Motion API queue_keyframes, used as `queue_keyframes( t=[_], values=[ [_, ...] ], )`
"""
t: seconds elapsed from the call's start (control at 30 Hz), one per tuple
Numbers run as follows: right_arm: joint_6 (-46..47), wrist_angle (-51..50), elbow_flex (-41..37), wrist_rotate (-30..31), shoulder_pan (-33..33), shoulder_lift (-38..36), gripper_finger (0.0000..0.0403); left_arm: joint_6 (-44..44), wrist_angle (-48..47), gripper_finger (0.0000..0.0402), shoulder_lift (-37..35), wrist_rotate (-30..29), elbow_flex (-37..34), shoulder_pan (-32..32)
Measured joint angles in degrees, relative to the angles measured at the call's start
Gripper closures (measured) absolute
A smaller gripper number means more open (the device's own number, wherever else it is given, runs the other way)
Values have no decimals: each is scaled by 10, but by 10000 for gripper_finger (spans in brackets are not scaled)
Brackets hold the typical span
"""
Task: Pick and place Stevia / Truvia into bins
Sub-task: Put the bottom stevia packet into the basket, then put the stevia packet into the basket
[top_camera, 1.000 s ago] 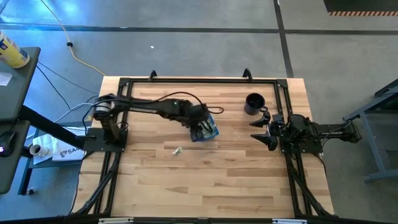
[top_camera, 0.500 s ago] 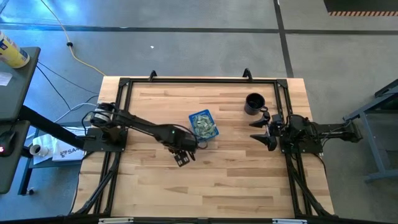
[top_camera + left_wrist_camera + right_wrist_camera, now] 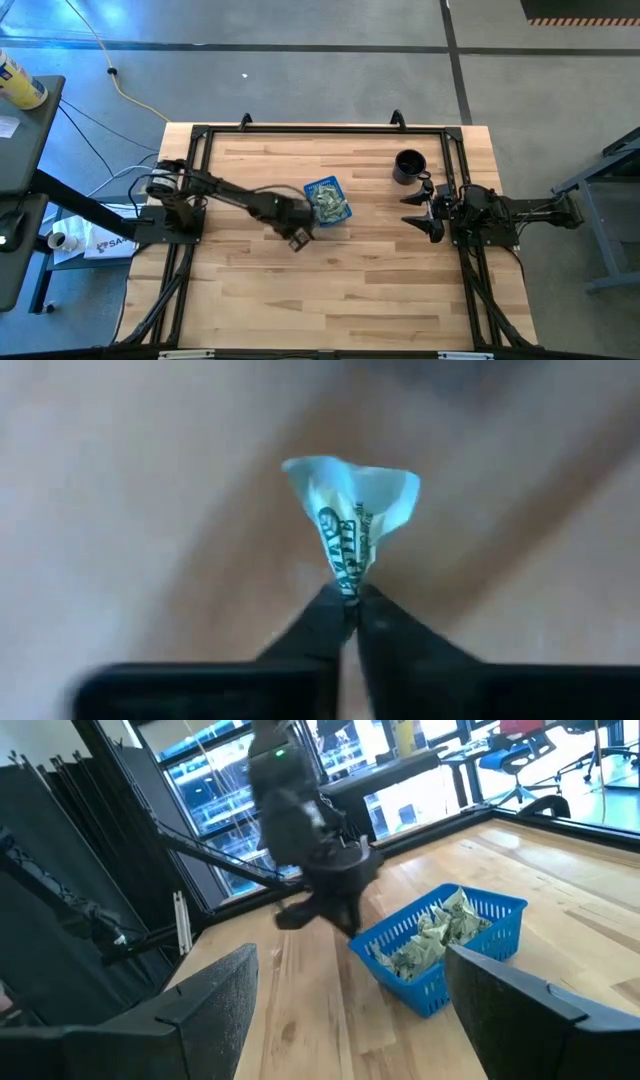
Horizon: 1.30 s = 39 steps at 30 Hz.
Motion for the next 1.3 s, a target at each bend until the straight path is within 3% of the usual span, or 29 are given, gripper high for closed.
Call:
queue_keyframes(
  t=[0.07, 0.27, 0.43, 0.57, 0.73, 0.87, 0.93, 1.07, 1.2, 1.3],
  values=[
    [0, 0, 0, 0, 0, 0, 96, 25, 4, 371, 3, -8, 18, 26],
    [0, 2, 0, 0, 0, -1, 96, 128, -25, 369, -28, -5, 170, 83],
    [0, 2, 0, 0, 0, -1, 96, 224, -25, 369, -14, -7, 291, 108],
    [0, 2, 0, 0, 0, -1, 96, 223, -87, 369, 27, 7, 309, 118],
    [0, 2, 0, 0, 0, -7, 96, 230, -6, 369, 49, 53, 321, 115],
    [0, 1, 0, 0, 0, -7, 96, 231, 27, 366, 107, 54, 315, 116],
    [0, 1, 0, 0, 0, -8, 96, 218, 31, 334, 119, 40, 317, 116],
    [0, 2, 0, 0, 0, -9, 96, 198, 8, 225, 120, 34, 328, 116],
    [0, 4, 0, 0, 0, -10, 96, 222, 4, 126, 108, 26, 398, 117],
    [0, 8, 0, 1, 0, -14, 96, 272, 16, 84, 123, 40, 441, 123]
  ],
)
